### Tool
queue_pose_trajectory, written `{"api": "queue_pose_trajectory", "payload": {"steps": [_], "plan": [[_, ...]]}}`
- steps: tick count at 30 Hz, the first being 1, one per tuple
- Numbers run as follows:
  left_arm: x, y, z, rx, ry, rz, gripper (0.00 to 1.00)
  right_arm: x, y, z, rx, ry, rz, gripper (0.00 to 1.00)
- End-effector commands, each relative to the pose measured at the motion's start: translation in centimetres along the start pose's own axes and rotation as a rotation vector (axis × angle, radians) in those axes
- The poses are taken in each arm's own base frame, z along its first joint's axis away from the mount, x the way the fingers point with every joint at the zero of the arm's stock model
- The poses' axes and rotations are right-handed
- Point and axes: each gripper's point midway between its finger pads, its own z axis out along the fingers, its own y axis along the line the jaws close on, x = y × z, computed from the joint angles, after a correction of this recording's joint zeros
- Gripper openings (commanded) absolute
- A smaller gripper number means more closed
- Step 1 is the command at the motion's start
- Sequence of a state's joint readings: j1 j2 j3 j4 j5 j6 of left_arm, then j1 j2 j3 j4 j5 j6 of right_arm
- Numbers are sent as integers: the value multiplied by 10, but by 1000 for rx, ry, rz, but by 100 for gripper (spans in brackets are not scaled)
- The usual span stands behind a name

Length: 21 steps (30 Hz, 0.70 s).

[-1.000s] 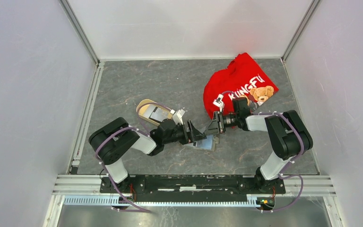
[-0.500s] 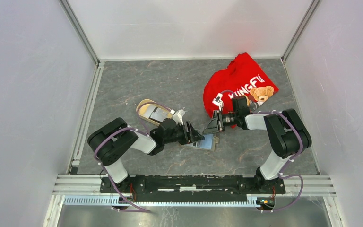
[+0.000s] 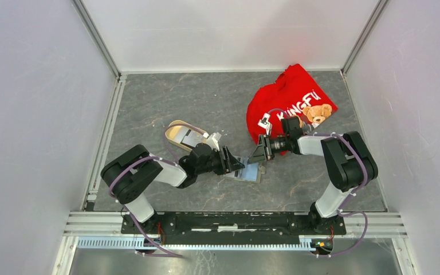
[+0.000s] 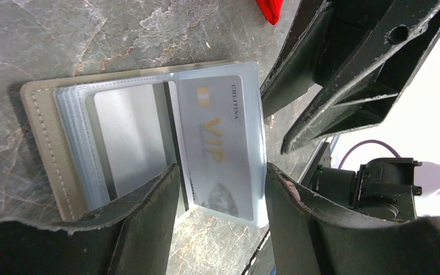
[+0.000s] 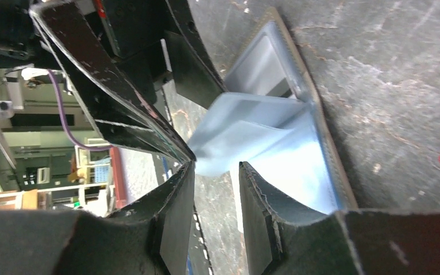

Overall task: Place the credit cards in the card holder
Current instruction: Insert the credit card into the card holder.

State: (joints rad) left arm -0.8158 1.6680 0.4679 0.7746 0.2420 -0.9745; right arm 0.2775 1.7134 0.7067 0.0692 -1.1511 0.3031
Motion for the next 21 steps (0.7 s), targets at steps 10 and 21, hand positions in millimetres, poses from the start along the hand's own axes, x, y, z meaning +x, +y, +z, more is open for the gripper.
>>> {"api": "queue_pose_trajectory", "payload": {"steps": [10, 21], "plan": [[-7, 5, -5, -5, -28, 36, 63, -52, 20, -19, 50, -4, -508, 32], [-5, 7, -3, -2, -24, 28, 63, -66, -12, 5, 218, 112, -532, 6]]}}
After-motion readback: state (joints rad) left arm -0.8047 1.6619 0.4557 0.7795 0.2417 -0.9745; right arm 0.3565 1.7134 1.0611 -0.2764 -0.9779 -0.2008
